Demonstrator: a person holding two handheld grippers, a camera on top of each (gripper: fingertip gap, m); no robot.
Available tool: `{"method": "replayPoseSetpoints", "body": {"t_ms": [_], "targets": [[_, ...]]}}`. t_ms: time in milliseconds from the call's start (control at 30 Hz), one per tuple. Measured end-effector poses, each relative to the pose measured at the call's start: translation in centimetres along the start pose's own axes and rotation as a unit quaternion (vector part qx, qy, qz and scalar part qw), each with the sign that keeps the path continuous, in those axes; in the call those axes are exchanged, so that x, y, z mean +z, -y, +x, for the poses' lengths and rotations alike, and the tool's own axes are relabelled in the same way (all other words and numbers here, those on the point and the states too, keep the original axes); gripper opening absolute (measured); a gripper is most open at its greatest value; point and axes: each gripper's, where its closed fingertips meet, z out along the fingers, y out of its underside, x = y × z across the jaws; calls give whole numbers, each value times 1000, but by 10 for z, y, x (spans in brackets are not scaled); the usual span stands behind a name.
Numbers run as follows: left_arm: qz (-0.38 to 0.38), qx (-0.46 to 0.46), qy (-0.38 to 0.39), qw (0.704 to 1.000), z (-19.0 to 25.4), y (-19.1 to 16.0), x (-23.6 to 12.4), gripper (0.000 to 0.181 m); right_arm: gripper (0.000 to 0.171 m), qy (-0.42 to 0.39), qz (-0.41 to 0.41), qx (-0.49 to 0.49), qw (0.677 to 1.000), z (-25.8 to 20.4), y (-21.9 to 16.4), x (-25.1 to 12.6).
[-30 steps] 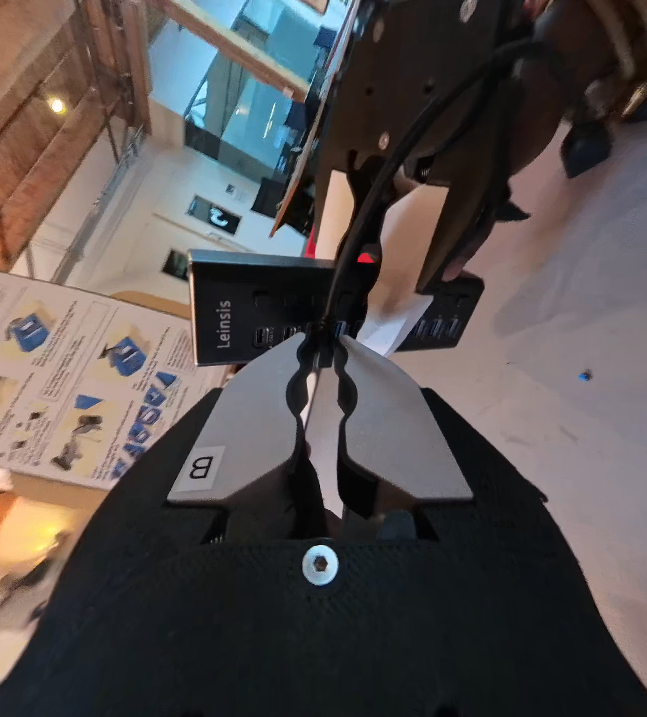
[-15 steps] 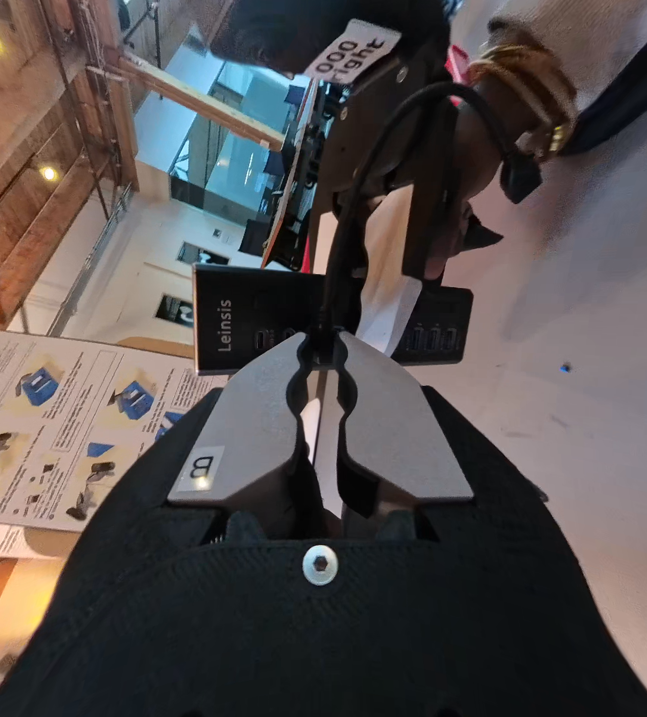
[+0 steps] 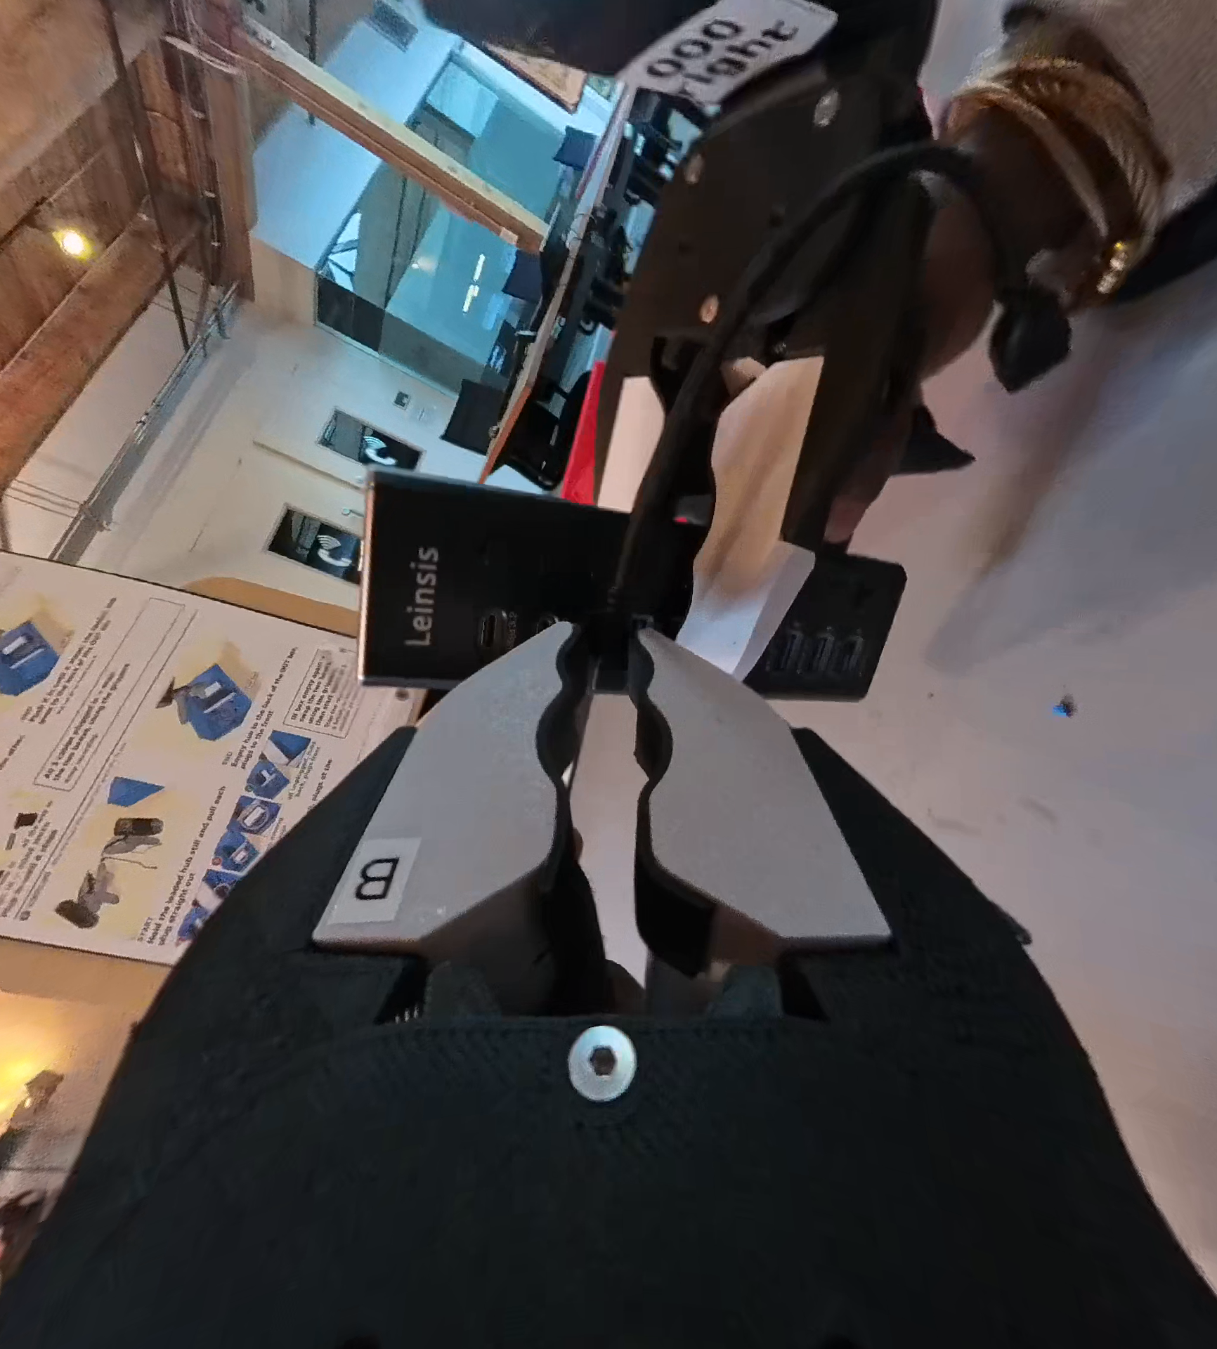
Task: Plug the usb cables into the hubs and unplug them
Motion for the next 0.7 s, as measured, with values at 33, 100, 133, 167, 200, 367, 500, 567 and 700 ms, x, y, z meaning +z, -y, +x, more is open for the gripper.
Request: {"method": "replayPoseSetpoints", "body": {"t_ms": [33, 100, 133, 167, 200, 367, 500, 567, 700], "targets": [[-2, -1, 12, 1000, -2, 0, 1, 11, 32, -12, 8, 3, 1000, 4, 2, 0], [-24, 15, 38, 999, -3, -7, 7, 12, 32, -32, 4, 8, 999, 13, -2, 2], [-31, 17, 50, 998, -2, -10, 11, 12, 31, -33, 5, 14, 999, 16, -5, 3], [-36, 14, 60, 997, -2, -13, 14, 13, 31, -29, 9, 27, 999, 19, -9, 4], [-44, 11, 63, 997, 0, -17, 15, 14, 31, -26, 8, 52, 998, 22, -14, 6], [-26, -121, 97, 988, -20, -22, 10, 21, 31, -45, -8, 197, 979, 52, -45, 6], [10, -283, 93, 955, -35, -30, 4, 25, 31, -56, -9, 206, 977, 60, -53, 7], [26, -324, 86, 942, -35, -32, 4, 25, 31, -63, -2, 182, 981, 59, -52, 10], [23, -329, 75, 941, -30, -32, 7, 25, 32, -60, -8, 149, 987, 54, -54, 17]]}}
